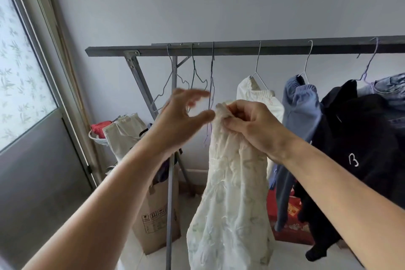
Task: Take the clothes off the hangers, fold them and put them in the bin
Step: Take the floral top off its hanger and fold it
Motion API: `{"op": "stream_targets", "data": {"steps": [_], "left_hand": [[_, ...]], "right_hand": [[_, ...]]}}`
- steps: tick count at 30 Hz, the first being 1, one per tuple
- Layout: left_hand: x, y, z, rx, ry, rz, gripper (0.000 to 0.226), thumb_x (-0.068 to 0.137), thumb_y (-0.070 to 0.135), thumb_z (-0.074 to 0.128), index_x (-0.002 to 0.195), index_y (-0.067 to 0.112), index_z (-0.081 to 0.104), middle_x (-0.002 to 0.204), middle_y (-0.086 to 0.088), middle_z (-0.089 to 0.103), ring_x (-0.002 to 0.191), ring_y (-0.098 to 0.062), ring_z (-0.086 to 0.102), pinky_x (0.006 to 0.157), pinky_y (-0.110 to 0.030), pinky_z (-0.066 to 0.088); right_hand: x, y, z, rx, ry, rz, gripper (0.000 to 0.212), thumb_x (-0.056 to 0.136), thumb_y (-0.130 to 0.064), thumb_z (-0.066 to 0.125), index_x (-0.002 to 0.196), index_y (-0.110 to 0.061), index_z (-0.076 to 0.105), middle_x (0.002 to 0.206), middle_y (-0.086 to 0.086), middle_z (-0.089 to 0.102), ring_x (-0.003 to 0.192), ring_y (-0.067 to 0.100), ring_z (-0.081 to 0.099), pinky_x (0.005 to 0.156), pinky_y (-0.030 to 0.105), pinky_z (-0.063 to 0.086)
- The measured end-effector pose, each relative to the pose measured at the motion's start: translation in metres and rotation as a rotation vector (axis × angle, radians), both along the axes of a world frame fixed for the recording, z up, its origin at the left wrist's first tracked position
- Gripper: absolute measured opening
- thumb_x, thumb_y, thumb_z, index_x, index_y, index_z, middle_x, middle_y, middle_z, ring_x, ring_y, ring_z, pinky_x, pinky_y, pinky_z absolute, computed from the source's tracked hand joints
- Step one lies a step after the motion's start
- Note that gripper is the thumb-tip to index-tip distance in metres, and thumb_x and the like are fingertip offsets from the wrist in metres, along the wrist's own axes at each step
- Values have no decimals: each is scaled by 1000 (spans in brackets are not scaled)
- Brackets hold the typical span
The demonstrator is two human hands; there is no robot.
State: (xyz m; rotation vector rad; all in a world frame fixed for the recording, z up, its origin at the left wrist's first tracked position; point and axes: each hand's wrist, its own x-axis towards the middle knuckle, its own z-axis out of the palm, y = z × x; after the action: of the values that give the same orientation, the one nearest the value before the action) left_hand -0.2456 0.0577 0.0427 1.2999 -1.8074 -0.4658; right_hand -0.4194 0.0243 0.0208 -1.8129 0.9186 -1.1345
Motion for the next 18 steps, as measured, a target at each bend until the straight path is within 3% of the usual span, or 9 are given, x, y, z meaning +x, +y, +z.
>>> {"op": "stream_targets", "data": {"steps": [2,3,5,7,8,11,14,16,18], "left_hand": [[6,-9,4,-115,-327,-114,77,74,46,78,142,36,44,154,15,28,143,-4,21,116,-31,15],[5,-13,6,-101,-416,-190,75,69,51,79,136,37,50,153,22,28,144,2,13,117,-31,11],[1,-17,10,-27,-375,-294,39,72,42,80,108,34,68,129,34,52,130,11,37,113,-22,27],[-2,-23,14,5,-226,-338,11,79,30,78,89,30,73,95,25,70,92,11,61,81,-8,45],[-3,-27,15,-40,-225,-316,9,80,32,76,87,27,74,94,18,70,89,7,61,75,-9,47],[0,-41,14,-267,-335,-228,25,73,55,72,81,32,74,107,16,54,107,0,44,87,-12,37],[1,-45,18,-420,-351,-215,32,73,59,70,81,29,77,117,16,54,116,5,37,98,-16,32],[-1,-42,20,-447,-329,-261,30,78,49,72,82,20,78,117,11,63,118,1,50,103,-21,38],[0,-38,20,-411,-256,-303,24,83,38,73,83,15,77,95,-1,75,94,-4,67,101,-25,45]], "right_hand": [[-4,2,4,19,-16,118,10,92,-7,62,100,-4,67,88,4,68,82,14,64,77,25,54],[-6,3,7,7,-32,164,12,91,-9,64,100,-3,68,90,6,68,82,15,64,76,26,54],[-8,7,12,-31,-93,200,14,86,-14,65,99,-6,69,89,6,70,81,16,64,73,26,56],[-14,7,14,-47,-185,179,15,84,-17,66,97,-10,68,89,8,71,82,17,66,76,26,57],[-18,7,12,-41,-214,165,16,83,-19,66,97,-12,68,90,9,70,84,17,66,77,26,57],[-31,9,1,-20,-128,118,18,84,-17,70,100,-10,66,89,18,66,79,16,62,72,29,54],[-33,10,-10,-39,20,40,12,87,-4,66,95,1,59,83,22,59,70,32,55,67,44,50],[-30,9,-13,-62,3,13,12,89,-9,60,83,-1,53,73,12,49,66,26,42,62,41,37],[-32,8,-9,-77,2,43,16,86,-18,61,89,-3,57,77,16,50,71,23,45,65,39,38]]}}
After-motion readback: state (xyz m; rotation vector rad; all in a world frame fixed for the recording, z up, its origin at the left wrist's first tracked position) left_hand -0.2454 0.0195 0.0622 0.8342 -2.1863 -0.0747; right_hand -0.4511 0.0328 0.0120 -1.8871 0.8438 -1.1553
